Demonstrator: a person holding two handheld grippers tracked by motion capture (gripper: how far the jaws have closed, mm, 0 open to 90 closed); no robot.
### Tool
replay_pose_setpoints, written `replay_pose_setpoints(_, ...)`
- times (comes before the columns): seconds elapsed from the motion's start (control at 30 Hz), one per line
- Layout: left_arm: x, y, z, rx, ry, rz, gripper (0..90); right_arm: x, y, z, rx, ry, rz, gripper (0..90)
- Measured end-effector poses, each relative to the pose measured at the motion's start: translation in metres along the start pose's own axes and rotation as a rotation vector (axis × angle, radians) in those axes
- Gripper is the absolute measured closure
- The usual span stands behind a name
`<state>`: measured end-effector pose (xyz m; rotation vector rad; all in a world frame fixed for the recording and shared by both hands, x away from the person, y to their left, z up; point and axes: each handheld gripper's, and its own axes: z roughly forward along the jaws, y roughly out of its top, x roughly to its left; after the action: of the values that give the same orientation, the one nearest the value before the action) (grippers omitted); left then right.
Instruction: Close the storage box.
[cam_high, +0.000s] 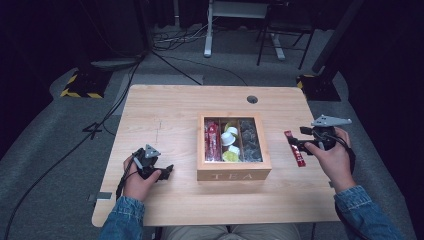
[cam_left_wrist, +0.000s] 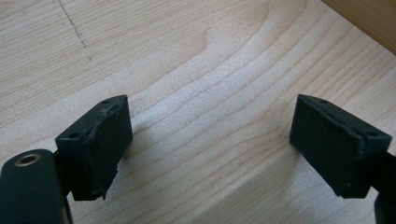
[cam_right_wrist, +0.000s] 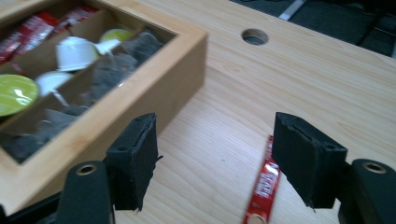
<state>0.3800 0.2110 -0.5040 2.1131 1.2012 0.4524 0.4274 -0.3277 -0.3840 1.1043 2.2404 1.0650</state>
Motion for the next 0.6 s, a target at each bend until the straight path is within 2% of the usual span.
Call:
replay_pose_setpoints(0.1, 0.0, 0.0, 0.0, 0.0, 0.0, 0.001, 13.4, -0.012, -0.009, 0.001, 0.003, -0.029, 0.02, 31.6)
replay_pose_setpoints(0.13, 0.0, 0.0, 0.0, 0.0, 0.0, 0.001, 13.3, -0.012, -0.009, 0.001, 0.003, -0.029, 0.02, 31.6)
replay_pose_setpoints(0.17, 0.0, 0.0, 0.0, -0.001, -0.001, -0.002, 13.3, -0.019, -0.015, 0.0, 0.003, -0.042, 0.035, 31.6)
replay_pose_setpoints(0.3, 0.0, 0.0, 0.0, -0.001, -0.001, -0.002, 13.3, -0.029, -0.027, 0.0, 0.009, -0.058, 0.055, 31.6)
replay_pose_setpoints(0.6, 0.0, 0.001, 0.001, -0.001, -0.003, -0.004, 13.1, -0.031, -0.049, -0.002, 0.015, -0.053, 0.079, 31.6)
